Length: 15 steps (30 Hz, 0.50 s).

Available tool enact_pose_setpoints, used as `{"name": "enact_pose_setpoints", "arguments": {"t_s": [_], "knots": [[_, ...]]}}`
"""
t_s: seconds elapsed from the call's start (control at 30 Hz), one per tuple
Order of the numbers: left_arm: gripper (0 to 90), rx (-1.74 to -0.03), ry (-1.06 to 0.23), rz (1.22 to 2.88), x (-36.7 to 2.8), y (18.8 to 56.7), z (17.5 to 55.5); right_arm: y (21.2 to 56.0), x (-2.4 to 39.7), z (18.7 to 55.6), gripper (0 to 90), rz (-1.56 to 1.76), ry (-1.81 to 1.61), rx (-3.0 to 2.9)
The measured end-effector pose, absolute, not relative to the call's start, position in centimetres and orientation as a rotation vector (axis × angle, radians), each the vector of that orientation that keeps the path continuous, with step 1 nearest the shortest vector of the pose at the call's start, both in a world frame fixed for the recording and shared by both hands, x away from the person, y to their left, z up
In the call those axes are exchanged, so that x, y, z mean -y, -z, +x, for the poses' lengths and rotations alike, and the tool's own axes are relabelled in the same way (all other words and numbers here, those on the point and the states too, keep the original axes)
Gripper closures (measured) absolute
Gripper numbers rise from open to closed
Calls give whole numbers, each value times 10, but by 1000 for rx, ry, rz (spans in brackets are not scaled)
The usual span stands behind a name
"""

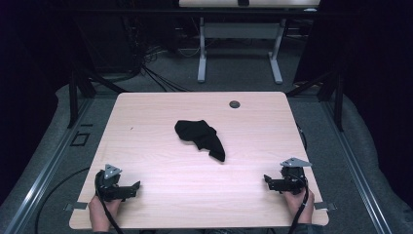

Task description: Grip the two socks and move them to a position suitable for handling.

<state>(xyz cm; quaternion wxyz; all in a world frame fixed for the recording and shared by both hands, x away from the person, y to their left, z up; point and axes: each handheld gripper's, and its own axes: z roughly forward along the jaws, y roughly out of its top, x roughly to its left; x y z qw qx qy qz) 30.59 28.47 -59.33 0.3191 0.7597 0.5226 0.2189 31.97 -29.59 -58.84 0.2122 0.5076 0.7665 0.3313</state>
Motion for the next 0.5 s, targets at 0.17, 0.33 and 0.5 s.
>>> {"name": "enact_pose_setpoints", "arguments": {"t_s": [0.17,0.33,0.5], "knots": [[1,-1374,-577,1999,-285,593,306,588,296,320,87,1409,-919,-2132],[2,-1375,-579,1999,-284,593,306,588,296,320,88,1408,-919,-2132],[2,-1376,-579,1998,-285,593,306,588,297,319,100,1410,-919,-2133]]}}
